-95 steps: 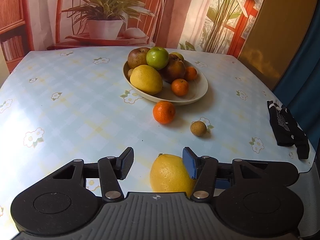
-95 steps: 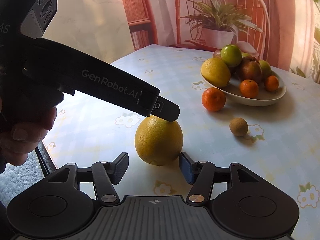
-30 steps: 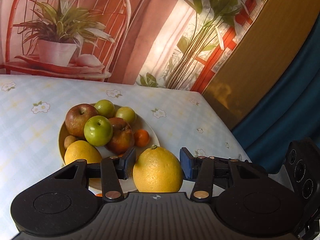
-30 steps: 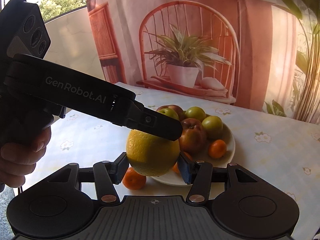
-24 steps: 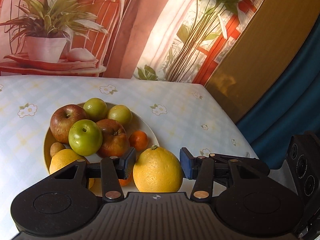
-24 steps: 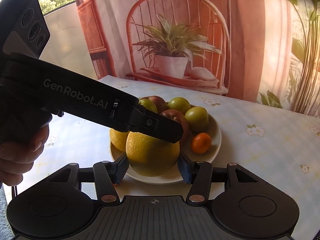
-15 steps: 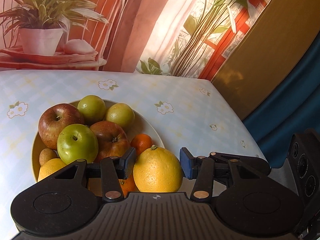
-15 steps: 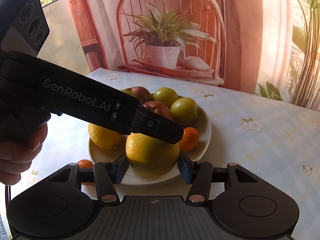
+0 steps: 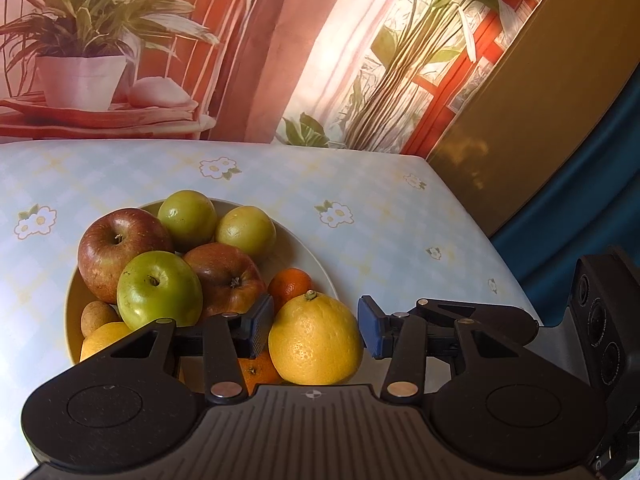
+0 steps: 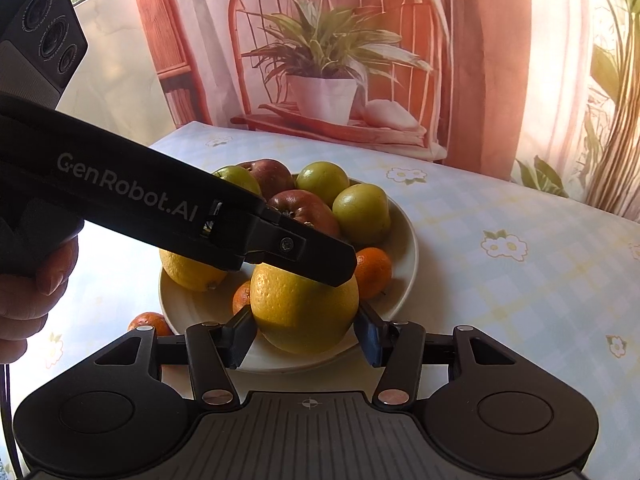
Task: Organize fruits
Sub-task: 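Open both tools to release the grapefruit and withdraw, then move the left tool to the tangerine while the right tool moves to the kiwi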
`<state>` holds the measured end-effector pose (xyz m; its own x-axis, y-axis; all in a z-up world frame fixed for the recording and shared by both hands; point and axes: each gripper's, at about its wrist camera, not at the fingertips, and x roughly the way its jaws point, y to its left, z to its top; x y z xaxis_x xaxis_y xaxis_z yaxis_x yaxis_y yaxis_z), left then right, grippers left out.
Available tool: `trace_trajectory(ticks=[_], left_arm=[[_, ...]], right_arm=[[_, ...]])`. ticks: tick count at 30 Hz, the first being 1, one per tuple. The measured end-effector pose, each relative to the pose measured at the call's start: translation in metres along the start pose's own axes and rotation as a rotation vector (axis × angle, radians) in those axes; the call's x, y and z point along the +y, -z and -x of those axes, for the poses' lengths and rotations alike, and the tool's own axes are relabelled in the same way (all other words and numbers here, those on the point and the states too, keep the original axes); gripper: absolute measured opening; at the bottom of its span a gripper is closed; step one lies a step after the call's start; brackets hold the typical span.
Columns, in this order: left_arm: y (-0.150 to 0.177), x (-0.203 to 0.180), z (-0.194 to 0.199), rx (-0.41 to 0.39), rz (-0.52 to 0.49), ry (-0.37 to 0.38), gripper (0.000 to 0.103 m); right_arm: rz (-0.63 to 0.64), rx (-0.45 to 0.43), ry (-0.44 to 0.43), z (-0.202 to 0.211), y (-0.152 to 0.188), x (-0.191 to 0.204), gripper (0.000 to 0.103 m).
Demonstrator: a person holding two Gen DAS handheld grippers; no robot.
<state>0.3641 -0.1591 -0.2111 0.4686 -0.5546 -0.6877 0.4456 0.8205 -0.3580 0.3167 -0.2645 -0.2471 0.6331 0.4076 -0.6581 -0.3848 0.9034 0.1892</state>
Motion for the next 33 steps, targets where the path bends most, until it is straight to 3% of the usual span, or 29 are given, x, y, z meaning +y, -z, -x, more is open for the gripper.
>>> trace_trajectory(ticks=[10, 23, 33], left_arm=[[0.004, 0.004, 0.019, -0.021, -0.001, -0.051, 0.049], [0.021, 0.013, 0.065, -0.089, -0.029, -0.138, 0.049], [0.052, 0.032, 0.092, -0.074, -0.024, -0.198, 0.049]], right_arm=[[0.000, -0.010, 0.046, 0.010, 0.000, 0.005, 0.055], [-0.003, -0.038, 0.080, 0.040, 0.006, 0.019, 0.056], [0.018, -0.022, 0.040, 0.047, 0.025, 0.049, 0.056]])
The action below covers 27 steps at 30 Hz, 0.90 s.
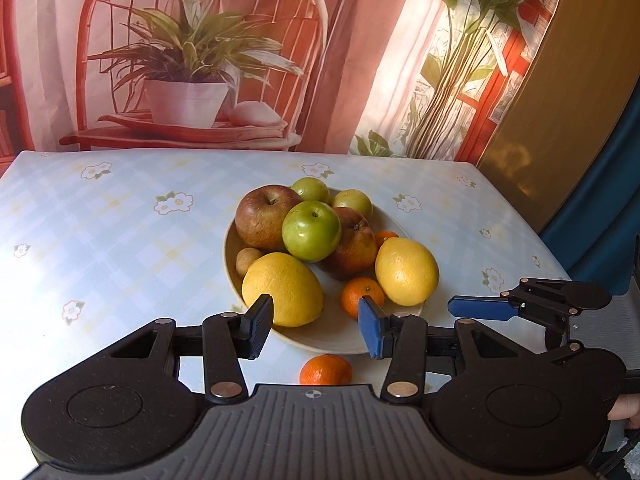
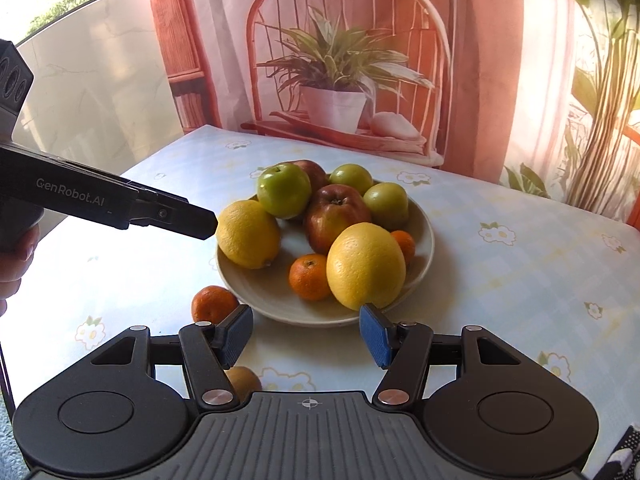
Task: Organize fruits
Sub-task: 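Move the left tool to the tangerine while the right tool moves to the kiwi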
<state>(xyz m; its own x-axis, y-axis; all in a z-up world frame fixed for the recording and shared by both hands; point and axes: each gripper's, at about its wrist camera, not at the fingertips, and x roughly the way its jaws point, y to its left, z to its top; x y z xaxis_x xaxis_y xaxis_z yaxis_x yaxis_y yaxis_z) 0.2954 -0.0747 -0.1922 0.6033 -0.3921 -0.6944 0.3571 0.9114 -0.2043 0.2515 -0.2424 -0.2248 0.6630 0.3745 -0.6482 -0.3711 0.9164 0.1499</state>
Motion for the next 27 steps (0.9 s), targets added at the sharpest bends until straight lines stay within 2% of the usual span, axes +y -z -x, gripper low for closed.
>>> trace_trajectory(ticks=[6, 12, 21, 27], left_arm=[[0.016, 0.009, 0.005, 0.012, 0.005, -0.034, 0.049], [0.024, 0.013, 0.007, 0.021, 0.005, -0.049, 0.049], [0.026, 0.013, 0.005, 0.025, 0.004, -0.053, 0.049], [0.026, 0.013, 0.005, 0.026, 0.005, -0.054, 0.049]], right_arm=[[0.036, 0.055, -0.048, -0.008, 0.016, 0.026, 0.052], [0.053, 0.095, -0.060, -0.018, 0.029, 0.041, 0.040], [0.030, 0.084, -0.053, -0.021, 0.032, 0.038, 0.025], [0.026, 0.077, -0.062, -0.019, 0.033, 0.036, 0.024]])
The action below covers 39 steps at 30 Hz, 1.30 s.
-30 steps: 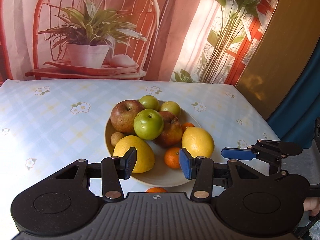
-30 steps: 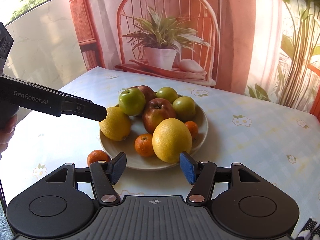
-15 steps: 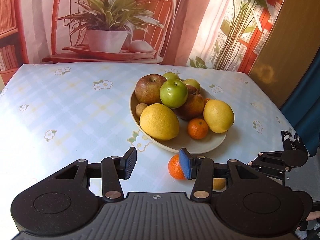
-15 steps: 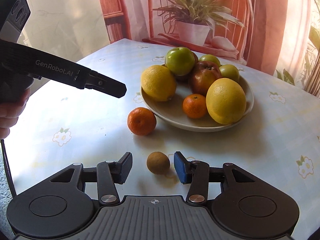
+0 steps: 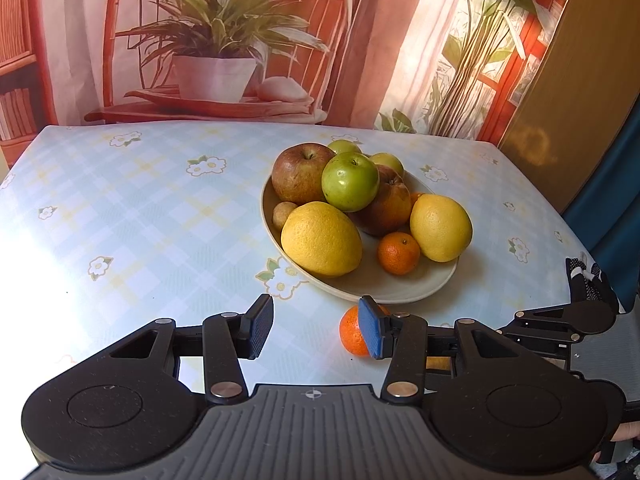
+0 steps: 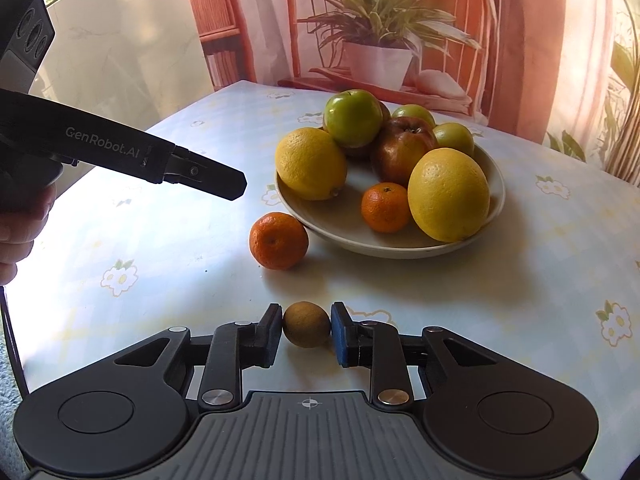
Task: Organize fruits
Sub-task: 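Move the left tool to the tangerine while the right tool moves to the kiwi, then close the left tool on the tangerine while the right tool closes on the kiwi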
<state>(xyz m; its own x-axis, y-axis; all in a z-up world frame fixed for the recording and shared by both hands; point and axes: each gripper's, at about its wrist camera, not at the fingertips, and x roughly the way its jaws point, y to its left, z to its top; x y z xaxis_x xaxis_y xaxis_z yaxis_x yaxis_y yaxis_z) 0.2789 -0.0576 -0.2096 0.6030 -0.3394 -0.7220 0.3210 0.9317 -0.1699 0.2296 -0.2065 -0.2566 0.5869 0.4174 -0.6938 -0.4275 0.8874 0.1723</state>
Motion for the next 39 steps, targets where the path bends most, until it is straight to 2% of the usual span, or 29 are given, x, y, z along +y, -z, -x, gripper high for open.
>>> trace_trajectory(ticks=[10, 28, 39], left_arm=[[0.002, -0.004, -0.004, 0.000, -0.023, -0.016, 0.049], [0.002, -0.010, -0.012, 0.013, -0.048, -0.014, 0.049], [0.005, -0.011, -0.016, 0.014, -0.072, -0.013, 0.050]], right_arm=[[-0.020, -0.051, 0.003, 0.007, 0.000, -0.002, 0.024], [-0.104, -0.248, 0.094, 0.023, 0.006, -0.018, 0.024], [-0.151, -0.285, 0.096, 0.020, 0.016, -0.021, 0.024]])
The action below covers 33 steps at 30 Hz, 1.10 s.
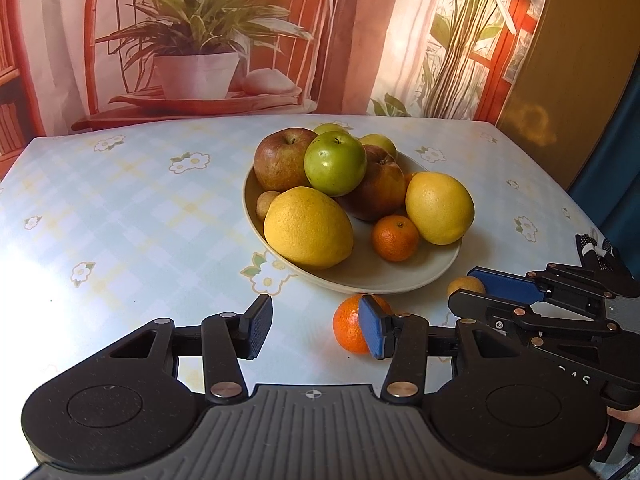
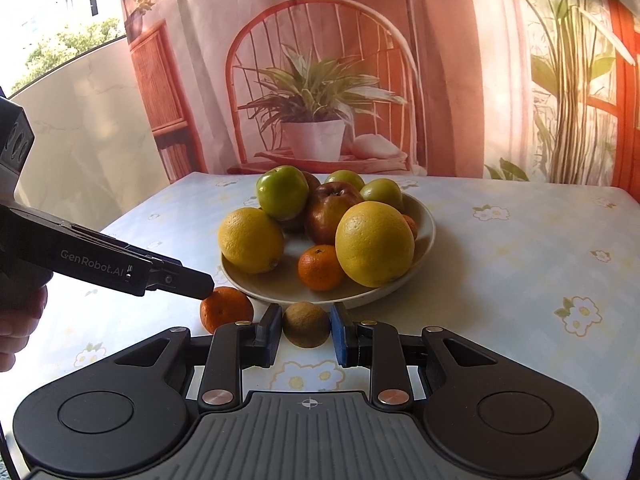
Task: Organize fruits
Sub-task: 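Close the left tool on the tangerine while the right tool closes on the kiwi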
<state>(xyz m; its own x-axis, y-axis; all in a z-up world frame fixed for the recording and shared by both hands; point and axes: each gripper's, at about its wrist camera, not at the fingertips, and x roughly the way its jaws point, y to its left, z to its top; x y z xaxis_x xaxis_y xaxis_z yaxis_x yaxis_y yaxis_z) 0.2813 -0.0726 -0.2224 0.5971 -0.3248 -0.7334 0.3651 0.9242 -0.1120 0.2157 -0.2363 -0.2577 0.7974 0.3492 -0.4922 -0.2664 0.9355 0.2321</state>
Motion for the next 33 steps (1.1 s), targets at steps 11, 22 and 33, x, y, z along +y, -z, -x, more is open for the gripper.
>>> trace_trajectory(ticks=[11, 22, 33], left_arm=[[0.001, -0.016, -0.006, 0.023, -0.049, 0.049, 0.050], [0.001, -0.026, -0.026, 0.055, -0.071, 0.041, 0.050], [0.002, -0.020, -0.024, 0.047, -0.071, 0.057, 0.039]], right_arm=[[-0.008, -0.004, -0.003, 0.000, 0.000, -0.001, 0.024], [-0.014, 0.000, -0.006, -0.002, 0.002, -0.002, 0.024], [-0.016, -0.002, -0.008, -0.002, 0.003, -0.004, 0.024]])
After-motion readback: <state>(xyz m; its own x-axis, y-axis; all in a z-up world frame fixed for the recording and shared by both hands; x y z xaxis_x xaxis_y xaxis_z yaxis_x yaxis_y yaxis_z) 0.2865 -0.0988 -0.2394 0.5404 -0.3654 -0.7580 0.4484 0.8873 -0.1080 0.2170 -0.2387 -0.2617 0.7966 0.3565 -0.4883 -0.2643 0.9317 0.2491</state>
